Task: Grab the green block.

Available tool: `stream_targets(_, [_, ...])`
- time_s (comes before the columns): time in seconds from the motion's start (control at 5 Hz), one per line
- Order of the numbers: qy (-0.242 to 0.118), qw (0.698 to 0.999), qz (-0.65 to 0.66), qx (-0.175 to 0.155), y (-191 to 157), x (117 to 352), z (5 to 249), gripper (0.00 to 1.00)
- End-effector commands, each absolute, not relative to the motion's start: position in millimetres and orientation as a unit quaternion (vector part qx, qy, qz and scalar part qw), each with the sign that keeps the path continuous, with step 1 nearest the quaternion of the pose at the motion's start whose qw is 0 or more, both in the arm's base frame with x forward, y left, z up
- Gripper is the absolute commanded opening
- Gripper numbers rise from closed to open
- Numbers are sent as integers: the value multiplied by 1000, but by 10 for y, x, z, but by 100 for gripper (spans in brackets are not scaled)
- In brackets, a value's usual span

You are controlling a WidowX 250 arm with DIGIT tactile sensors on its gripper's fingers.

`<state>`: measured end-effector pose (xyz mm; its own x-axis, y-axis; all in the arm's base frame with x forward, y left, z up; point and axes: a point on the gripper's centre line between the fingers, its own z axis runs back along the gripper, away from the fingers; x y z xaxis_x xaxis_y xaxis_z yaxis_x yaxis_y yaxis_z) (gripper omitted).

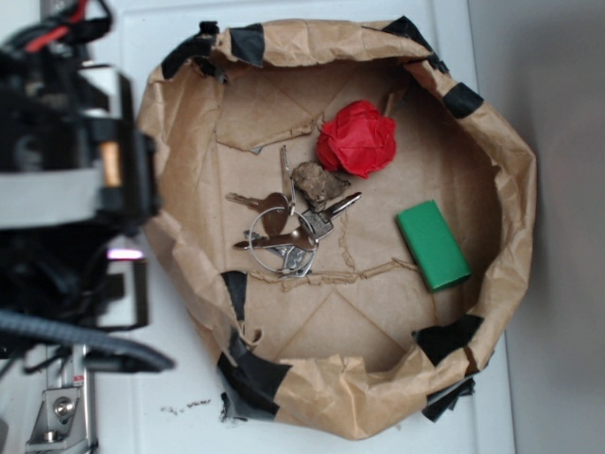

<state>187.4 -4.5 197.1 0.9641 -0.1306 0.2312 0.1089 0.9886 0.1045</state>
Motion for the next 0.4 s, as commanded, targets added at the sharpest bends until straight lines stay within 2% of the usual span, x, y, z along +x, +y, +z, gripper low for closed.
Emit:
stream_targets(0.0, [-155,957,-239,55,118,2556,1618,100])
stream_targets(0.2, [-181,937,-289,80,157,2763,1498,100])
